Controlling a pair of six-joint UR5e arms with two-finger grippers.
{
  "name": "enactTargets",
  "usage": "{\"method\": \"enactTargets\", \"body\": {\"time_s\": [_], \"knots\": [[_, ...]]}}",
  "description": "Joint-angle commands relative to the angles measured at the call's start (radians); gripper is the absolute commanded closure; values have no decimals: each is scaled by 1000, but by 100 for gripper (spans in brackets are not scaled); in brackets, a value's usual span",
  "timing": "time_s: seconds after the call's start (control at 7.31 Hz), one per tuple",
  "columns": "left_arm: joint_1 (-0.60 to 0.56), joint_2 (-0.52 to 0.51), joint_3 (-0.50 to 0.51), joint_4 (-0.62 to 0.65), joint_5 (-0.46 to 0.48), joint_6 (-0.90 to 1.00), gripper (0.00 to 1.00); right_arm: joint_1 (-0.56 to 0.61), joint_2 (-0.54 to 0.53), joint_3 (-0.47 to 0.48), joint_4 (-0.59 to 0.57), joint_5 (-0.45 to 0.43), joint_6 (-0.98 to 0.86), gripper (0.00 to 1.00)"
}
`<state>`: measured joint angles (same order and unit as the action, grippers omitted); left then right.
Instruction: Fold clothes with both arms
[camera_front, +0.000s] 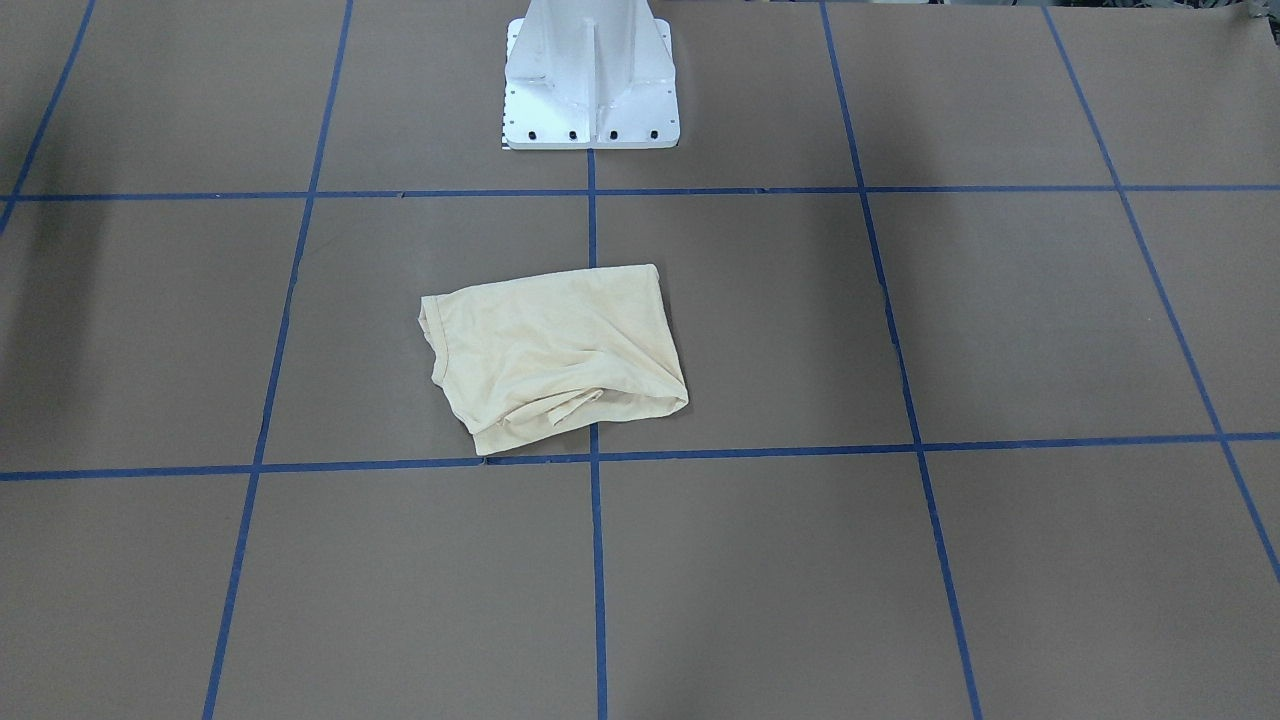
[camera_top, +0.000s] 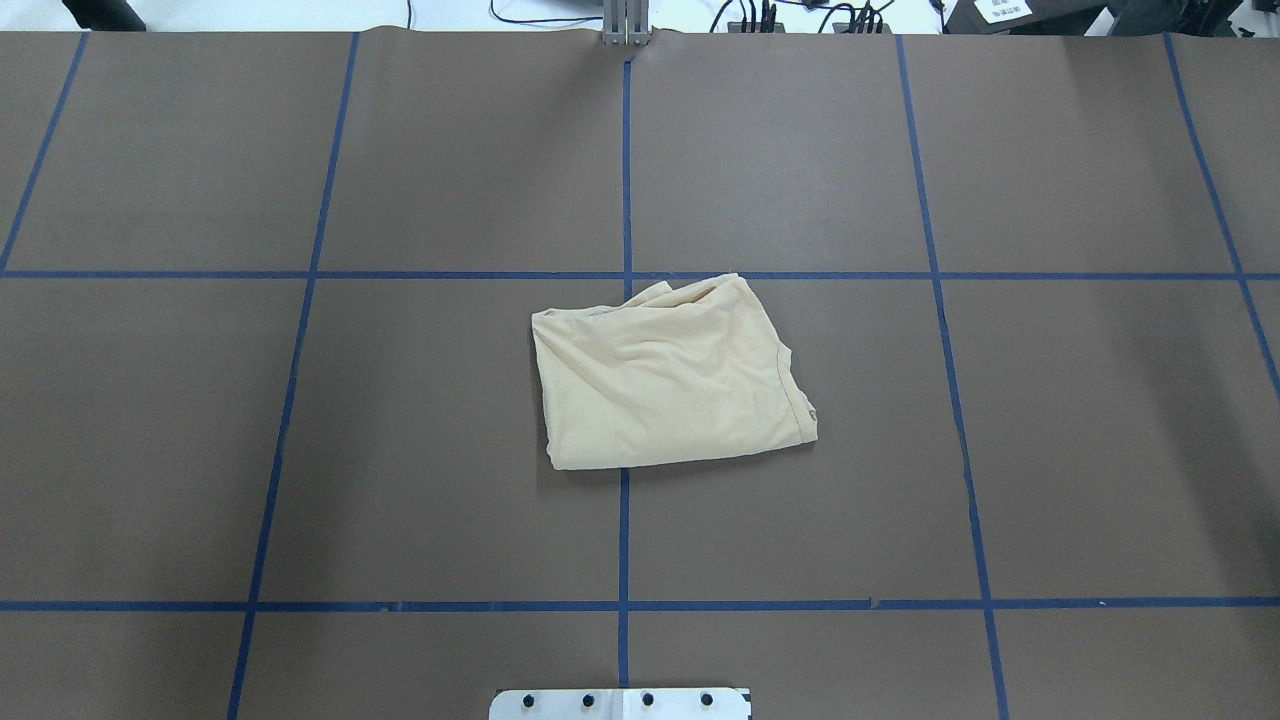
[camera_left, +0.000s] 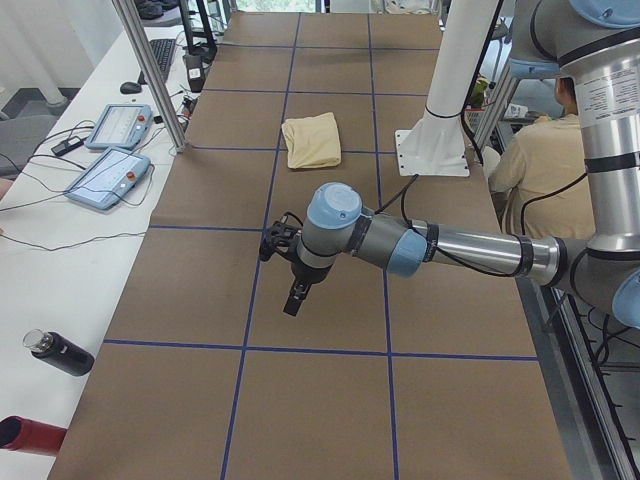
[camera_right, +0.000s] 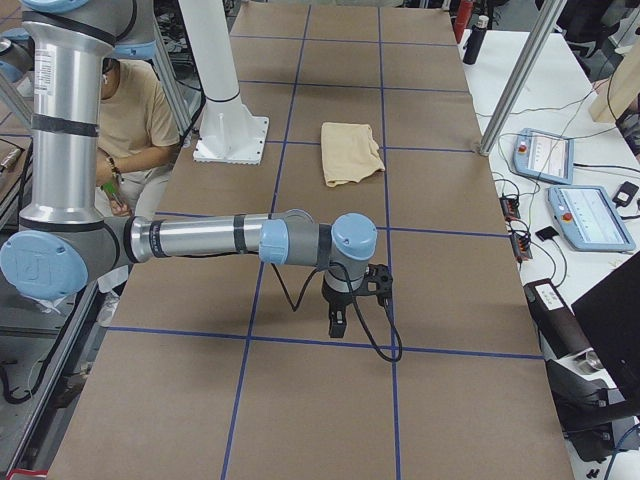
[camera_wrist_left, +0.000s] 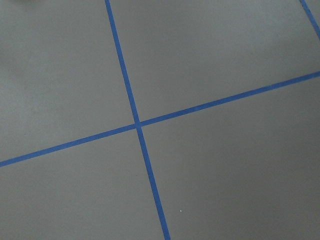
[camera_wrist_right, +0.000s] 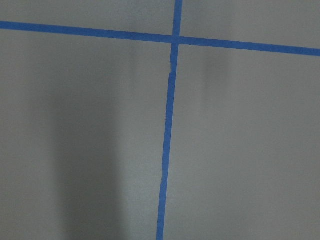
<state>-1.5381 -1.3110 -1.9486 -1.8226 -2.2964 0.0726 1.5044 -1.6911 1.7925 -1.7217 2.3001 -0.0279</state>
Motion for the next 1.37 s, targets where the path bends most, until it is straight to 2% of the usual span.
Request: {"method": "enactTargets", "body": {"time_s": [0.0, 0.27, 0.55, 0.82, 1.23], "knots": [[-5, 12, 11, -3, -8, 32, 0, 0, 1, -5, 40, 16, 57, 0], [-7, -22, 19, 5, -9, 21, 0, 0, 5, -56, 164, 31, 158, 0], [-7, -16, 16, 3, -37, 21, 0, 0, 4, -128, 256, 50, 158, 0], [-7, 24, 0, -1, -28, 21, 0, -4, 4, -130, 266, 59, 161, 0], [-7, 9, -9, 0, -17, 19, 0, -4, 2, -131, 266, 62, 160, 0]]}}
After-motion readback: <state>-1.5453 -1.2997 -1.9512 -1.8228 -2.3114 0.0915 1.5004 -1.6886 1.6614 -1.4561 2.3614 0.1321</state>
